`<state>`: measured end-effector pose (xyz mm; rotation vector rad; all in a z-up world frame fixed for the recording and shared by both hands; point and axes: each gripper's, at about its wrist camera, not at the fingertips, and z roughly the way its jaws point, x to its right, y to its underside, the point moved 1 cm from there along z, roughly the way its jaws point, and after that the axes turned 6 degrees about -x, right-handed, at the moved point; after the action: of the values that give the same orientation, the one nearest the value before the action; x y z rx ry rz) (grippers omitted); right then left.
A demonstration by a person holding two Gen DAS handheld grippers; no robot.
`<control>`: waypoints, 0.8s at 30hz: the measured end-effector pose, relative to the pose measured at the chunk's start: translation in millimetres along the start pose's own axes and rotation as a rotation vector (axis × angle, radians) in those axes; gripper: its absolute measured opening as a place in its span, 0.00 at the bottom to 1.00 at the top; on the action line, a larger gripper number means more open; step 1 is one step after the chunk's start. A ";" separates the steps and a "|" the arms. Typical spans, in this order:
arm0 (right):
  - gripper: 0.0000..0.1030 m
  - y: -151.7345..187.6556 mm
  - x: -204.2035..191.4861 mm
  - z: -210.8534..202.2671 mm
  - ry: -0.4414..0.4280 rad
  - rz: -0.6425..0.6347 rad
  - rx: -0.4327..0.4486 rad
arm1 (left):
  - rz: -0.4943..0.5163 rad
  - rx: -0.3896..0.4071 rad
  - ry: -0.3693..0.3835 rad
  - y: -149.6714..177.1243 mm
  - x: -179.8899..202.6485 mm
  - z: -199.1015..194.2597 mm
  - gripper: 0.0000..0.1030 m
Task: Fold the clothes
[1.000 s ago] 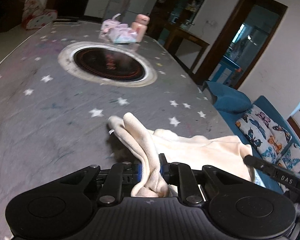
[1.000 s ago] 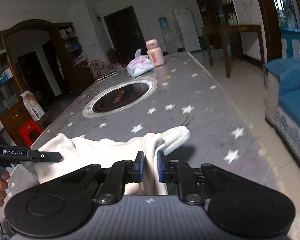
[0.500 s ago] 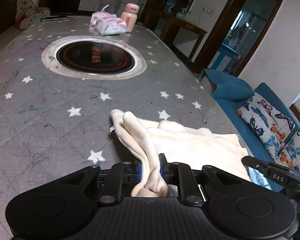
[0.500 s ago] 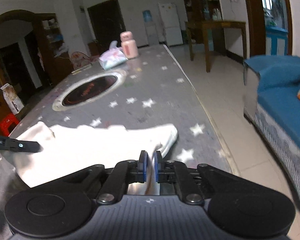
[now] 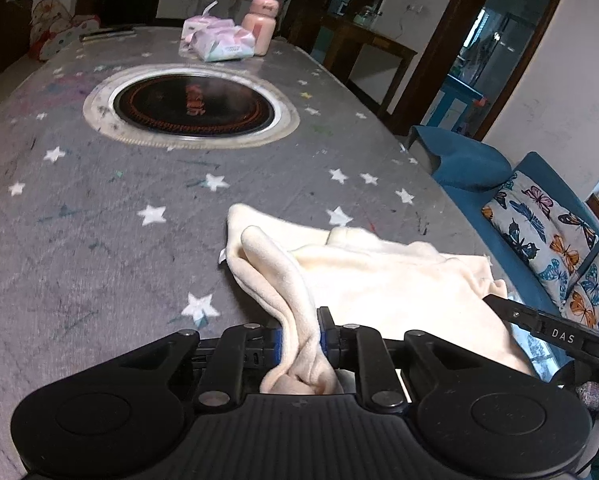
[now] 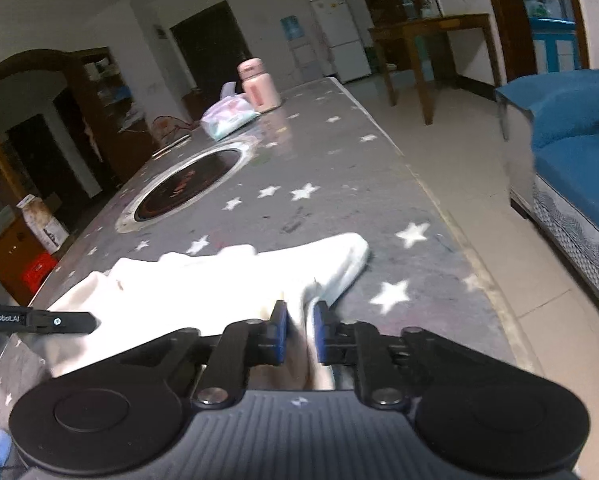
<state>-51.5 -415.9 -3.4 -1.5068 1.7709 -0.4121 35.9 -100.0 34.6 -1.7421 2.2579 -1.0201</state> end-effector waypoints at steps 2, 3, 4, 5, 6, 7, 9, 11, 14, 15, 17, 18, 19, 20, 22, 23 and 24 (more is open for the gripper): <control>0.10 -6.6 -4.2 -6.4 -0.001 -0.019 0.017 | 0.007 0.014 0.010 -6.0 3.4 -2.9 0.16; 0.09 -11.3 -5.4 -10.9 0.002 -0.030 0.029 | 0.011 0.022 0.017 -9.6 5.5 -4.2 0.16; 0.09 -16.6 -6.3 -15.9 0.006 -0.042 0.043 | 0.014 0.030 0.024 -13.5 8.2 -5.0 0.15; 0.09 -21.8 -7.2 -20.9 0.010 -0.054 0.056 | 0.017 0.037 0.031 -17.6 11.2 -5.2 0.15; 0.08 -26.3 -7.8 -24.6 0.017 -0.065 0.067 | 0.021 0.044 0.038 -21.7 14.3 -5.5 0.15; 0.07 -31.4 -8.1 -28.1 0.029 -0.077 0.077 | 0.025 0.053 0.044 -26.0 18.3 -5.2 0.15; 0.06 -43.0 -7.4 -34.3 0.054 -0.098 0.096 | 0.035 0.067 0.055 -34.2 27.1 -3.0 0.15; 0.06 -53.5 -4.9 -37.6 0.076 -0.112 0.110 | 0.046 0.078 0.068 -42.2 36.8 0.6 0.15; 0.06 -64.9 0.3 -40.2 0.107 -0.126 0.127 | 0.062 0.084 0.081 -52.0 51.4 7.3 0.15; 0.06 -68.4 2.7 -41.4 0.119 -0.130 0.134 | 0.064 0.083 0.090 -54.3 55.5 9.8 0.15; 0.06 -75.0 8.5 -44.1 0.142 -0.135 0.150 | 0.073 0.084 0.109 -58.5 64.5 14.9 0.15; 0.06 -78.2 11.7 -45.5 0.150 -0.134 0.157 | 0.082 0.087 0.112 -59.7 69.0 17.5 0.15; 0.06 -81.3 14.9 -46.8 0.159 -0.133 0.164 | 0.089 0.091 0.112 -60.5 72.8 20.0 0.15; 0.06 -83.1 18.1 -46.5 0.169 -0.133 0.164 | 0.094 0.091 0.111 -61.1 76.0 23.5 0.15; 0.06 -84.8 25.7 -42.8 0.192 -0.134 0.153 | 0.098 0.080 0.110 -60.9 80.3 32.6 0.15; 0.06 -84.5 29.6 -40.2 0.199 -0.132 0.147 | 0.100 0.067 0.108 -59.5 81.5 37.7 0.15; 0.06 -83.3 32.9 -38.4 0.202 -0.128 0.143 | 0.101 0.055 0.107 -58.0 82.6 42.8 0.15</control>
<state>-21.5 -476.5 66.8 -1.5243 1.7614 -0.7630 75.9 -199.0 59.6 -1.5703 2.3306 -1.1680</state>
